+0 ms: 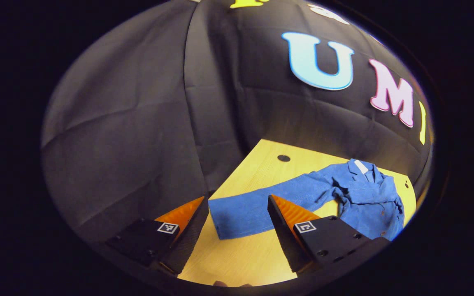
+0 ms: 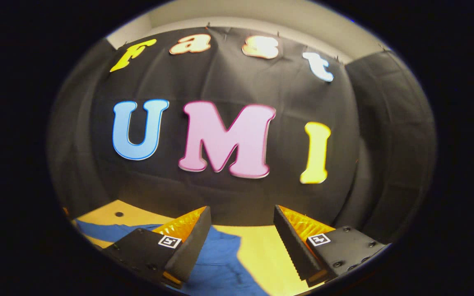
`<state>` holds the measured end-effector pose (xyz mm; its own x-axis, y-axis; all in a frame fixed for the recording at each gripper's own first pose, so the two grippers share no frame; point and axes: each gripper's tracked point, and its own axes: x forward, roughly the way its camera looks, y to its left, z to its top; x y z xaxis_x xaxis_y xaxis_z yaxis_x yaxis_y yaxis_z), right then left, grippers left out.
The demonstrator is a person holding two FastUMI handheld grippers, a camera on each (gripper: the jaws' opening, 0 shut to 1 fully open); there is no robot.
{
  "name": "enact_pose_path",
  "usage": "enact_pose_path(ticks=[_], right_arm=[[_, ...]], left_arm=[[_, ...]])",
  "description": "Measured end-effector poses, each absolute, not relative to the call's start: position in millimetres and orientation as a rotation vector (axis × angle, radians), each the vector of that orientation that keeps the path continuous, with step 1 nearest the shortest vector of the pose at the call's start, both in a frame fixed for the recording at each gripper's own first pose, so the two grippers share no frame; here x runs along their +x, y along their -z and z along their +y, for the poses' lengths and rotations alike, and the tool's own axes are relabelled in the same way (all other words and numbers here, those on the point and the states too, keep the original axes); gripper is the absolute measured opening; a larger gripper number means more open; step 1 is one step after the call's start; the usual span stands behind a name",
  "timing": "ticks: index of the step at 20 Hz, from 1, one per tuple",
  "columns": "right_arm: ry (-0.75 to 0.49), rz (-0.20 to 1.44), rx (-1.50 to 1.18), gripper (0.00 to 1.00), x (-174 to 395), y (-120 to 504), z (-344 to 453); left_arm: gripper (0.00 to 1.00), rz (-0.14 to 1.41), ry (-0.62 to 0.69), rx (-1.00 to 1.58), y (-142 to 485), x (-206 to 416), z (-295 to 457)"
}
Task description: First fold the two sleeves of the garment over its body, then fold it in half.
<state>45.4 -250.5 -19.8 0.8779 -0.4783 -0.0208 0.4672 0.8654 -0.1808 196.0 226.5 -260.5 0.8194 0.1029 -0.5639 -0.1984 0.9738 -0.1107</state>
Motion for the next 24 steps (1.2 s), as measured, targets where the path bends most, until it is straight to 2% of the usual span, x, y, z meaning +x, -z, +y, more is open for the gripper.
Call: enact_pose_path(ticks=[2,6,10,12,13,15,16,17,18,19,20,22,24], right_arm=[[0.561,0.031,-0.237,0.96,6.2,-8.0,-276.2],[0.659,0.053,-0.274,0.96,-48.5,-43.7,-303.5],[0.69,0.011,-0.32,0.96,-88.9,-69.1,-287.8],[0.665,0.014,-0.285,0.96,-89.6,-62.5,-272.3],[0.652,0.03,-0.261,0.86,-84.9,-55.5,-268.1],[0.657,0.041,-0.212,0.89,-81.8,-46.8,-266.3],[0.654,0.043,-0.175,0.92,-79.1,-43.0,-264.0],[0.644,0.042,-0.141,0.92,-77.6,-37.1,-259.0],[0.637,0.046,-0.122,0.99,-74.8,-32.5,-255.9],[0.631,0.052,-0.116,0.99,-70.1,-28.2,-254.5],[0.625,0.06,-0.116,0.99,-67.5,-23.9,-253.5],[0.612,0.078,-0.107,0.99,-63.6,-16.5,-251.6],[0.605,0.09,-0.091,0.99,-59.6,-11.2,-250.8]], left_arm=[[0.85,0.696,-0.202,-0.179,295.3,199.3,241.7],[0.85,0.805,-0.225,-0.182,331.8,215.4,251.3],[0.85,0.904,-0.276,-0.234,353.2,215.5,255.1],[0.82,0.949,-0.305,-0.223,364.8,217.0,253.0],[0.85,0.953,-0.319,-0.23,364.7,216.9,251.2],[0.87,0.947,-0.367,-0.259,360.6,220.5,254.8],[0.82,0.943,-0.384,-0.266,359.5,223.4,259.4],[0.82,0.952,-0.391,-0.272,359.7,223.4,259.5],[0.84,0.956,-0.384,-0.265,355.4,223.3,255.8],[0.82,0.962,-0.36,-0.255,352.8,224.5,253.2],[0.79,0.969,-0.338,-0.237,353.4,227.8,252.4],[0.65,0.985,-0.298,-0.202,352.0,233.0,243.2],[0.34,1.018,-0.257,-0.154,348.9,233.3,239.1]])
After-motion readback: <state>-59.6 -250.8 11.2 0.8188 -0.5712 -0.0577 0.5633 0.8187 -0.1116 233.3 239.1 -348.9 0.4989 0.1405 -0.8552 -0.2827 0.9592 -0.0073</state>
